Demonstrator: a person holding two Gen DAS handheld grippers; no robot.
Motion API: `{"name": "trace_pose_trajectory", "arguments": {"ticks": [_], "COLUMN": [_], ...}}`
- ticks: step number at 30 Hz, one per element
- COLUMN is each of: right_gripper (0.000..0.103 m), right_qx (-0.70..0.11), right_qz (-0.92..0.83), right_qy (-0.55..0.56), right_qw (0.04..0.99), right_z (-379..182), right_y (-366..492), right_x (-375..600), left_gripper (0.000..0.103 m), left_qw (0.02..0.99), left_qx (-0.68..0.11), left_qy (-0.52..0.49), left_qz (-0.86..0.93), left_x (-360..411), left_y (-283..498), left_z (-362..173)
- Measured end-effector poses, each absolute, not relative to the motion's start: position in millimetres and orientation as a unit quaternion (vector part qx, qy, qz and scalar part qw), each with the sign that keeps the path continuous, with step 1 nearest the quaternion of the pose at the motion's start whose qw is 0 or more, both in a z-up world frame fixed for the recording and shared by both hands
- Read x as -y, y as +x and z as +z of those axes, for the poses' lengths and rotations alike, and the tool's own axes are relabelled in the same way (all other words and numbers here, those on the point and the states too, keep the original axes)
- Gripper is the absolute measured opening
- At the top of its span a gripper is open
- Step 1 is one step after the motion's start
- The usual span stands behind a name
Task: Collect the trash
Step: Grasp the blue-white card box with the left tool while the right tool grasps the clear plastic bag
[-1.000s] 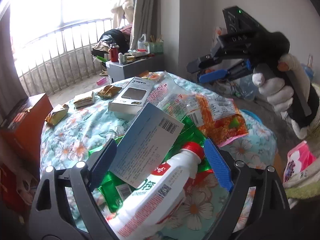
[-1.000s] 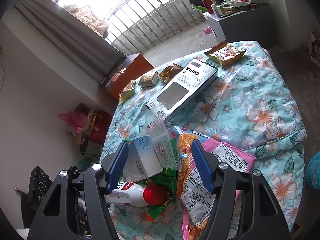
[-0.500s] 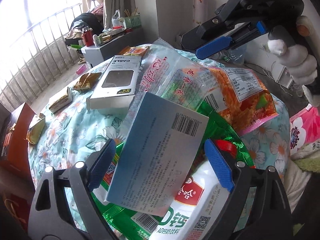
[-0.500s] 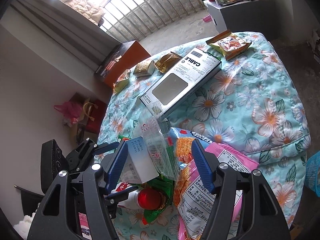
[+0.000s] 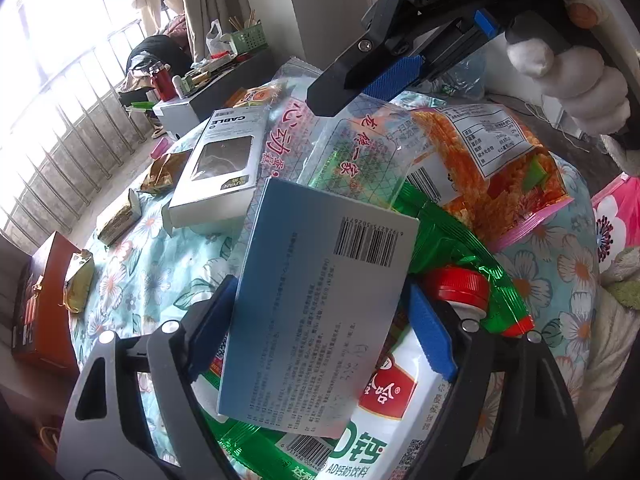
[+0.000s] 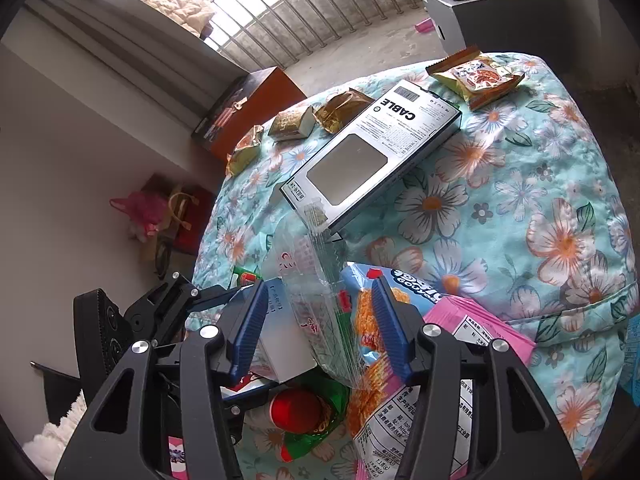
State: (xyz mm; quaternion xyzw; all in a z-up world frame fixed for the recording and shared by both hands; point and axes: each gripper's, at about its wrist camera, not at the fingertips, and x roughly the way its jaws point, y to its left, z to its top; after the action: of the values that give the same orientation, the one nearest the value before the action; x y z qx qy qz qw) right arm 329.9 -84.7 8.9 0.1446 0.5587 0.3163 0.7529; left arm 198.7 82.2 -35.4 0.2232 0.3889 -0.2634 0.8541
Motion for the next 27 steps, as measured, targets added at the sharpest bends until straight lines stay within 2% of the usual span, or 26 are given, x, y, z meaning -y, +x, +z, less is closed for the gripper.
{"name": "trace_pose_trajectory", "arguments": {"ticks": [7,9,13,18,27], "right_gripper": [0.033,0.025,0.017,0.013,0.012], "right_qx": [-0.554,-0.552,-0.547,-0.538,-0.510], "right_qz": [0.325,0.327,0.331,0.338,0.358], "right_qy": [0.140,0.139,0.144,0.149,0.149], "right_qw": [0.754,0.755,0.755,0.758,0.768], "right_z": [12.9,14.2,16.5,22.2,42.0], "right_y": [326.4,325.3,324.4,323.1,316.3], "right_x": [83.1,82.7,81.6,81.4,80.0], "left_gripper": [0.074,0.074,0.074,0.074,0.074], "left_qw": [0.860,0.864,0.871,0.880,0.904], "left_qx": [-0.375,-0.366,-0.351,-0.339,-0.316], "left_qy": [0.219,0.217,0.208,0.194,0.149], "left_qz": [-0.267,-0.269,-0.274,-0.268,-0.245], "left_x": [-85.4,-86.9,-92.5,-102.1,-127.8], "left_y": [197.6,194.9,190.6,186.0,182.3], "left_z": [-30.4,-27.1,-21.7,-16.2,4.0]}}
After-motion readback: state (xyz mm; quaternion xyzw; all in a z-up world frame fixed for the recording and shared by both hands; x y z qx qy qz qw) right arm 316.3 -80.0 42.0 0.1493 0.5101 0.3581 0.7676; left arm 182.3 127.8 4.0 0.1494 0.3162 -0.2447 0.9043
